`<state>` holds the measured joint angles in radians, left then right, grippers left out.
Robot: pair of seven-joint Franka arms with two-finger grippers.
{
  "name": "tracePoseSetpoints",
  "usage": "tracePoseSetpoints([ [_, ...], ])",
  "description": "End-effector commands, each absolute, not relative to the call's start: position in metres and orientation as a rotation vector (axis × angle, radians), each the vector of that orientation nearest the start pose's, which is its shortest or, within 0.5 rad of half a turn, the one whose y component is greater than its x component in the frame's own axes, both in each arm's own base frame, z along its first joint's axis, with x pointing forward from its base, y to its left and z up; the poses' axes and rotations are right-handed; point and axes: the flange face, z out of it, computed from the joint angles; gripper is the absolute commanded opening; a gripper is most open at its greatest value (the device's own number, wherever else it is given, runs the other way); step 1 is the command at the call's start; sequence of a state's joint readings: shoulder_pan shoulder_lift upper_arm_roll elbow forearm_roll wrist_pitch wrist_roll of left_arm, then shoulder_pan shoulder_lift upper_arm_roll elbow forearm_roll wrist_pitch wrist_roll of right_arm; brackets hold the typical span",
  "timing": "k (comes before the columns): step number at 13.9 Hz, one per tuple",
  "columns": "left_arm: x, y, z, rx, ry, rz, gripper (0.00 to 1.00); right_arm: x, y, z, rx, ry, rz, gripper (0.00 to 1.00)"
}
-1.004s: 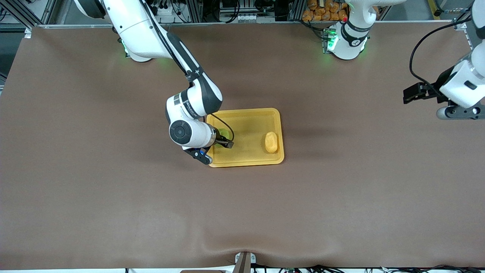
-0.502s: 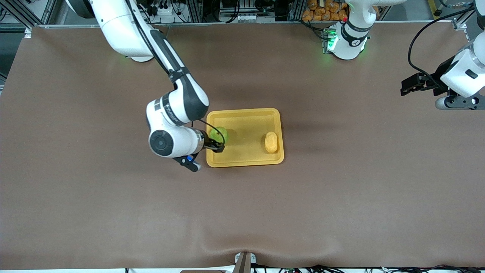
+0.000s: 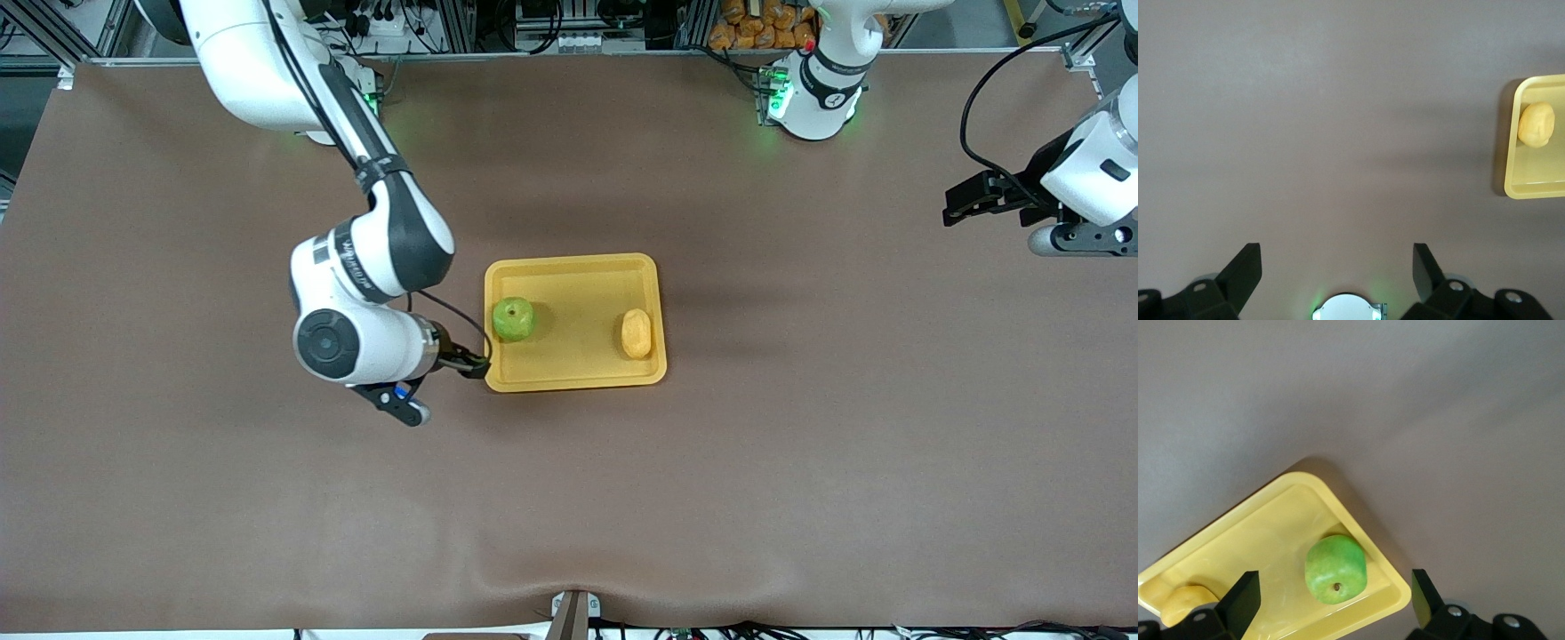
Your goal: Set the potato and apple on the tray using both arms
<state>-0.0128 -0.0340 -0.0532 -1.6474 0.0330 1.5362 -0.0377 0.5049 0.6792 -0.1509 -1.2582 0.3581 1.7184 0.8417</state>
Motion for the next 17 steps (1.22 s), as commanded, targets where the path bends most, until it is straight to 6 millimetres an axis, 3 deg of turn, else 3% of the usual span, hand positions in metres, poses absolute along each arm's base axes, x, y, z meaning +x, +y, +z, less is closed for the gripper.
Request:
tracePoseSetpoints([
  [1,0.535,-0.031,0.622,-3.125,0.057,0.047,1.0,0.663,0.271,0.372,-2.892,0.854,0.487,1.0],
  [6,0.534,-0.029,0.627,-3.108,0.08,0.046,1.0,0.682,0.211,0.406,-2.856,0.947,0.497,1.0],
  [8,0.534,-0.027,0.625,-3.108,0.083,0.051,1.0,0.684,0.185,0.433,-2.826,0.984,0.463,1.0],
  [11,0.536,-0.019,0.622,-3.108,0.064,0.063,1.0,0.685,0.147,0.45,-2.796,1.028,0.487,1.0],
  [13,0.537,-0.019,0.621,-3.109,0.064,0.063,1.0,0.684,0.12,0.465,-2.816,0.991,0.457,1.0],
  [15,0.537,-0.018,0.621,-3.109,0.059,0.064,1.0,0.68,0.094,0.489,-2.847,0.813,0.397,1.0],
  [17,0.537,-0.019,0.621,-3.109,0.061,0.064,1.0,0.676,0.071,0.499,-2.878,0.76,0.386,1.0],
])
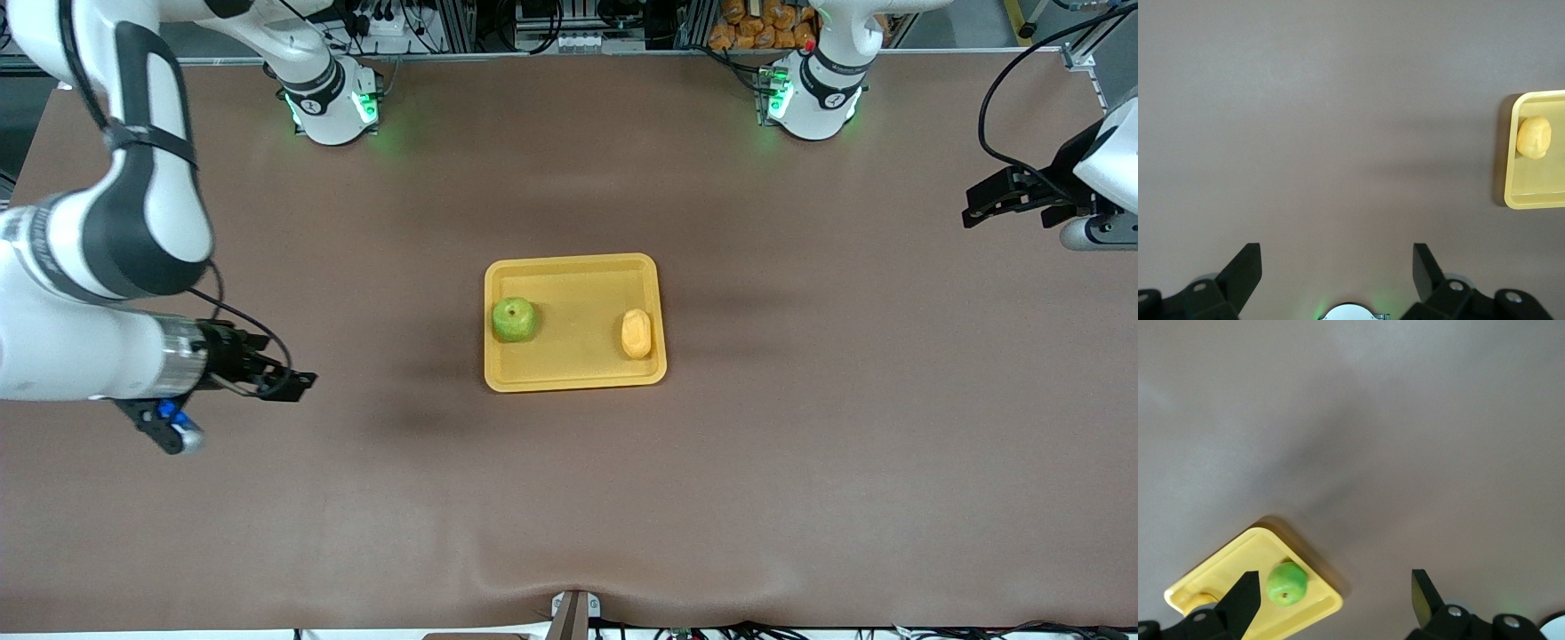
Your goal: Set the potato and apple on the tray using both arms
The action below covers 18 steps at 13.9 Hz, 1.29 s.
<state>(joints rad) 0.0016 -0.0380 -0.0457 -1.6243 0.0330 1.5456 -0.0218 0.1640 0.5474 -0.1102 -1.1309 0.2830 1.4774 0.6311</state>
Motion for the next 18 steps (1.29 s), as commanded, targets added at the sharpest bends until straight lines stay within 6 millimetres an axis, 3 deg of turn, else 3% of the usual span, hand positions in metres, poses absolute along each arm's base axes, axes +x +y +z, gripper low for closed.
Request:
tracePoseSetpoints([
  [1,0.537,-0.018,0.62,-3.109,0.057,0.066,1.0,0.674,0.061,0.503,-2.885,0.749,0.385,1.0],
  [3,0.537,-0.018,0.62,-3.109,0.052,0.066,1.0,0.666,0.046,0.522,-2.904,0.699,0.349,1.0],
  [7,0.538,-0.017,0.618,-3.109,0.052,0.073,1.0,0.638,0.045,0.562,-3.059,0.451,0.248,1.0],
  [12,0.539,-0.014,0.617,-3.109,0.045,0.076,1.0,0.597,0.033,0.618,-3.098,0.19,0.23,1.0],
  [14,0.539,-0.014,0.617,-3.109,0.045,0.076,1.0,0.585,0.019,0.635,-3.103,0.103,0.215,1.0],
  [16,0.539,-0.013,0.617,-3.109,0.042,0.076,1.0,0.573,-0.009,0.646,-3.095,-0.006,0.206,1.0],
  [18,0.539,-0.013,0.617,-3.109,0.042,0.076,1.0,0.549,-0.016,0.657,-3.09,-0.001,0.195,1.0],
])
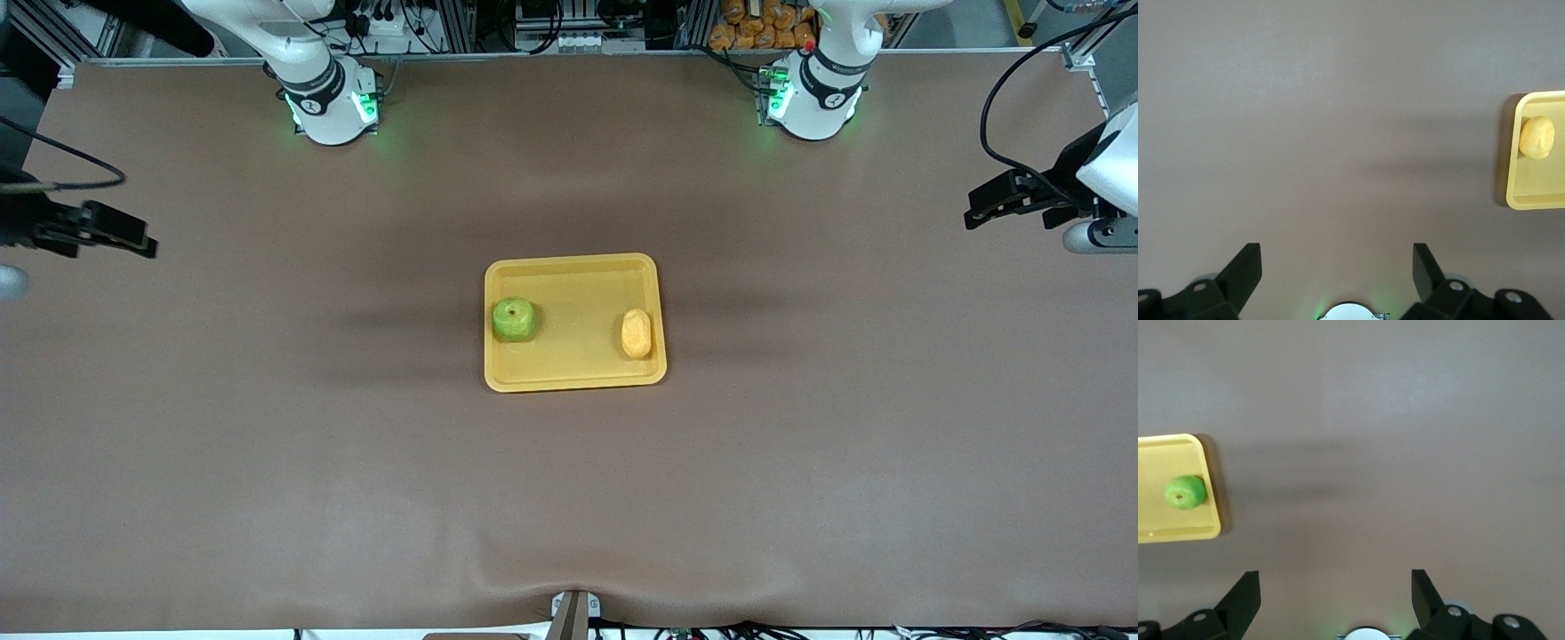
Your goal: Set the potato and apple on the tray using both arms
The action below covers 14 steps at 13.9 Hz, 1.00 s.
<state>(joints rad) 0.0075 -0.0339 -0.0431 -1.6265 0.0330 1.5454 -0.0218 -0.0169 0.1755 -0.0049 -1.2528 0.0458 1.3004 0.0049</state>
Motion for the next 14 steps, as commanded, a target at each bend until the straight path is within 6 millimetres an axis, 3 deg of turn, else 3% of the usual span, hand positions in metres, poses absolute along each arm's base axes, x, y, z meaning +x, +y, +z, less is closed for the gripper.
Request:
tracePoseSetpoints([
  [1,0.539,-0.013,0.617,-3.109,0.042,0.076,1.0,0.537,-0.012,0.662,-3.092,-0.012,0.186,1.0],
  [4,0.539,-0.013,0.617,-3.109,0.042,0.076,1.0,0.516,-0.007,0.671,-3.097,-0.028,0.174,1.0],
  [6,0.539,-0.014,0.617,-3.109,0.045,0.076,1.0,0.513,0.003,0.676,-3.106,-0.057,0.164,1.0],
  [14,0.539,-0.014,0.617,-3.109,0.045,0.076,1.0,0.514,-0.005,0.673,-3.101,-0.031,0.13,1.0],
])
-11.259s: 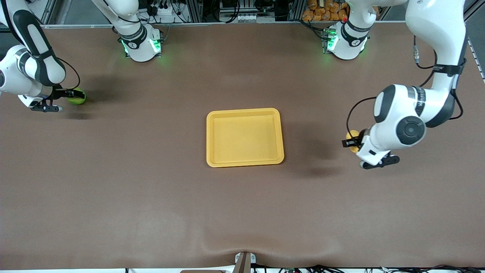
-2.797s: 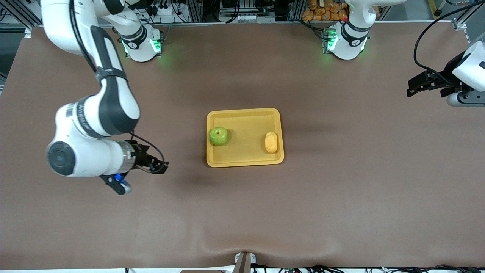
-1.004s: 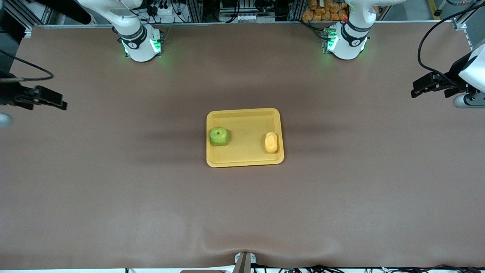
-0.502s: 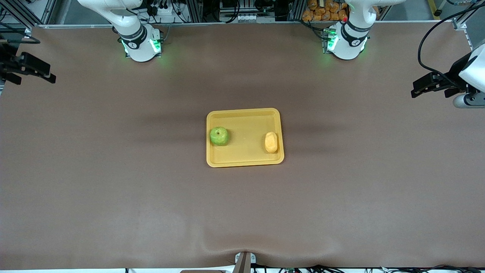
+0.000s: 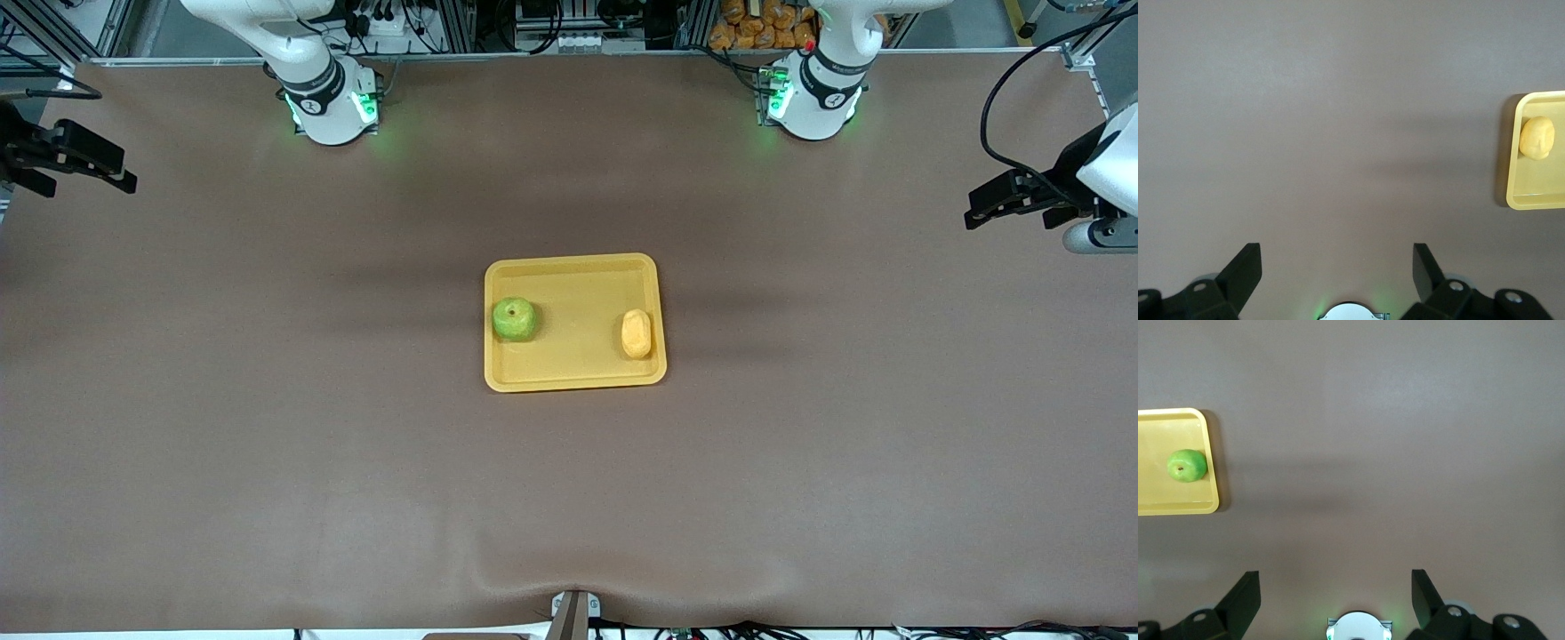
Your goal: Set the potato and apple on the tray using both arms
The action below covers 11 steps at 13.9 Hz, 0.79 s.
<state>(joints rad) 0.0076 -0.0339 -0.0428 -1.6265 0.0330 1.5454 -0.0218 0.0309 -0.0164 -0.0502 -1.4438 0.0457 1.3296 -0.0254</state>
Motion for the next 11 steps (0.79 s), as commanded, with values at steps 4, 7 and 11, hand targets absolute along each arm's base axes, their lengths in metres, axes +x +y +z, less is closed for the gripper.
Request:
tracePoseSetpoints([
  [4,0.54,-0.01,0.616,-3.109,0.035,0.078,1.0,0.513,0.004,0.673,-3.102,-0.057,0.13,1.0],
  [7,0.54,-0.01,0.615,-3.109,0.033,0.083,1.0,0.514,0.012,0.677,-3.132,-0.088,0.077,1.0],
  [11,0.541,-0.01,0.613,-3.109,0.035,0.088,1.0,0.515,0.006,0.678,-3.151,-0.069,0.068,1.0],
])
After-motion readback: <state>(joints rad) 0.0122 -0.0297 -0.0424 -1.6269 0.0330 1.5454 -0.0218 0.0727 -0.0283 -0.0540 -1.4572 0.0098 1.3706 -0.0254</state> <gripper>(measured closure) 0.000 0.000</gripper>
